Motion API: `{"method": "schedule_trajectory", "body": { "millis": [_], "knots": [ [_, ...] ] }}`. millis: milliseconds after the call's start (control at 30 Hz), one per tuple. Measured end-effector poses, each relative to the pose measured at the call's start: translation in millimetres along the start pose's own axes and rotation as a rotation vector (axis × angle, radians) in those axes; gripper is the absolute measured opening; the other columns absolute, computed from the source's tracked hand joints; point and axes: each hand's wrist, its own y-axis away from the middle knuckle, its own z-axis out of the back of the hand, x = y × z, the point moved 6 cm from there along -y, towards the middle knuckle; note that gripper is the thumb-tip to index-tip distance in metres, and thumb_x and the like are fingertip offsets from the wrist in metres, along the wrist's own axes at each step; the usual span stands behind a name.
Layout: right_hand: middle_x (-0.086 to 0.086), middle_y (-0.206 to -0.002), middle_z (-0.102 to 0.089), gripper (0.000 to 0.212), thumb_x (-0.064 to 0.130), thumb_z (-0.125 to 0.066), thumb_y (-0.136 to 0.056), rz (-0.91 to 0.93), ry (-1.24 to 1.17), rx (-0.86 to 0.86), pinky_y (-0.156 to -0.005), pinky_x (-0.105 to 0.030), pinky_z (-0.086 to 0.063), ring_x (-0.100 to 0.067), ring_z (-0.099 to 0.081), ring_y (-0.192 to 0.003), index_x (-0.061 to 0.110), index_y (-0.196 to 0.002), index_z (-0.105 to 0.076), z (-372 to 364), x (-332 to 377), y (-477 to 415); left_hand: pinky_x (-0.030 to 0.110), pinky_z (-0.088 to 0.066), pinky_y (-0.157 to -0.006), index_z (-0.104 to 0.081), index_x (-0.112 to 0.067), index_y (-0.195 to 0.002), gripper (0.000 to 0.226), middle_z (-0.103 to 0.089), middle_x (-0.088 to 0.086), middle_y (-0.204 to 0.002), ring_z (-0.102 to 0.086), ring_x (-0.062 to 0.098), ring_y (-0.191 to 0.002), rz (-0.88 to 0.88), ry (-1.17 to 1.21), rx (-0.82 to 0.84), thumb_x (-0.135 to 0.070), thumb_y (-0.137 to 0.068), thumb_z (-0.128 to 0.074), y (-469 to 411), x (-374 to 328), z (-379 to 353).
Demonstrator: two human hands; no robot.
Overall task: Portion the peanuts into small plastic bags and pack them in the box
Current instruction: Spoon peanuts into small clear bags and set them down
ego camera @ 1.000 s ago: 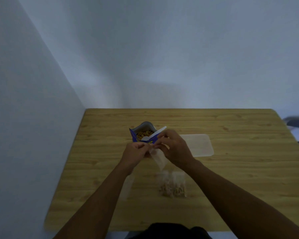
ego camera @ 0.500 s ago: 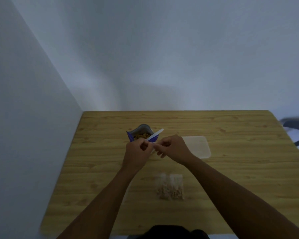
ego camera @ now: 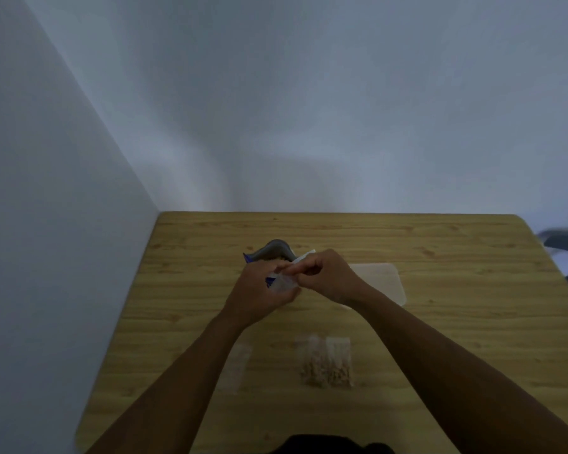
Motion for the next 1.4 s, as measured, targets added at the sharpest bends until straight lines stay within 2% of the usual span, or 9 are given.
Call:
{"method": "schedule_trajectory", "body": {
  "millis": [100, 233, 433, 533, 700, 867, 1067, 1200, 1400],
  "knots": [
    [-0.002, -0.081, -0.078, 0.016, 0.008, -0.077, -0.083, -0.004, -0.009, -0.049, -0.066, -0.035, -0.059, -0.018, -0.071, -0.070, 0.018, -0.094, -0.082, 1, -3, -6, 0.028, -0.054, -0.078, -0.071, -0.023, -0.110, 0.035, -0.072, -0.013, -0.098, -0.066, 0.003, -0.090, 0.016, -0.006, -0.034, -0.030, -0.077, -0.081, -3, 6, 2],
    [0.005, -0.077, -0.075, 0.014, 0.005, -0.075, -0.084, -0.009, -0.014, -0.072, -0.062, -0.015, -0.049, -0.001, -0.066, -0.064, 0.014, -0.094, -0.081, -2, -2, -10, 0.024, -0.055, -0.077, -0.072, -0.020, -0.110, 0.035, -0.072, -0.014, -0.098, -0.066, 0.001, -0.090, 0.072, 0.007, -0.063, -0.029, -0.077, -0.081, -3, 18, 2],
    [0.005, -0.097, -0.060, 0.027, 0.022, -0.074, -0.085, -0.212, 0.079, -0.596, -0.067, -0.021, -0.048, -0.007, -0.057, -0.079, 0.027, -0.110, -0.066, 20, -35, -9, 0.015, -0.053, -0.073, -0.073, -0.020, -0.105, 0.030, -0.072, -0.012, -0.098, -0.066, -0.002, -0.091, 0.242, 0.049, -0.203, -0.024, -0.076, -0.079, 2, 49, 17],
    [0.007, -0.092, -0.065, 0.025, 0.034, -0.075, -0.085, -0.310, 0.123, -0.498, -0.071, -0.025, -0.049, -0.007, -0.061, -0.083, 0.025, -0.107, -0.069, 10, -57, -14, 0.016, -0.054, -0.074, -0.074, -0.018, -0.106, 0.029, -0.073, -0.010, -0.099, -0.066, -0.002, -0.092, 0.289, 0.083, -0.276, -0.018, -0.077, -0.078, 2, 59, 27],
    [0.012, -0.071, -0.070, 0.010, 0.028, -0.070, -0.091, -0.120, 0.111, -0.473, -0.060, -0.026, -0.049, -0.002, -0.063, -0.066, 0.027, -0.091, -0.079, -10, -40, -26, 0.008, -0.048, -0.071, -0.074, -0.014, -0.105, 0.027, -0.073, -0.006, -0.096, -0.066, -0.003, -0.087, 0.333, 0.102, -0.358, -0.015, -0.079, -0.079, 3, 69, 38],
    [0.000, -0.073, -0.072, 0.015, 0.022, -0.067, -0.093, 0.087, 0.266, -0.473, -0.060, -0.039, -0.054, -0.013, -0.064, -0.062, 0.012, -0.088, -0.077, -19, -14, -41, 0.016, -0.053, -0.073, -0.074, -0.019, -0.105, 0.026, -0.073, -0.007, -0.096, -0.067, -0.001, -0.087, 0.349, 0.098, -0.337, -0.015, -0.079, -0.078, 1, 80, 39],
    [-0.002, -0.092, -0.073, 0.017, 0.026, -0.061, -0.095, 0.419, 0.621, -0.423, -0.051, -0.029, -0.049, -0.009, -0.056, -0.061, 0.015, -0.101, -0.073, -9, 5, -44, 0.025, -0.055, -0.079, -0.074, -0.017, -0.107, 0.029, -0.070, -0.003, -0.102, -0.066, 0.007, -0.094, 0.347, 0.074, -0.338, -0.017, -0.078, -0.078, -4, 85, 39],
    [-0.002, -0.086, -0.074, 0.014, 0.024, -0.062, -0.094, 0.362, 0.685, -0.332, -0.051, -0.034, -0.053, -0.018, -0.065, -0.062, 0.018, -0.101, -0.073, -21, -8, -44, 0.022, -0.053, -0.084, -0.072, -0.014, -0.112, 0.034, -0.069, -0.001, -0.113, -0.064, 0.007, -0.104, 0.325, 0.048, -0.328, -0.017, -0.079, -0.079, -3, 87, 38],
    [0.002, -0.073, -0.075, 0.019, 0.017, -0.061, -0.095, 0.091, 0.351, -0.561, -0.059, -0.034, -0.057, -0.008, -0.066, -0.057, 0.014, -0.088, -0.079, -9, -25, -42, 0.012, -0.054, -0.080, -0.073, -0.015, -0.112, 0.034, -0.073, -0.003, -0.107, -0.067, 0.001, -0.094, 0.346, 0.072, -0.309, -0.019, -0.080, -0.080, -1, 84, 39]
  ]
}}
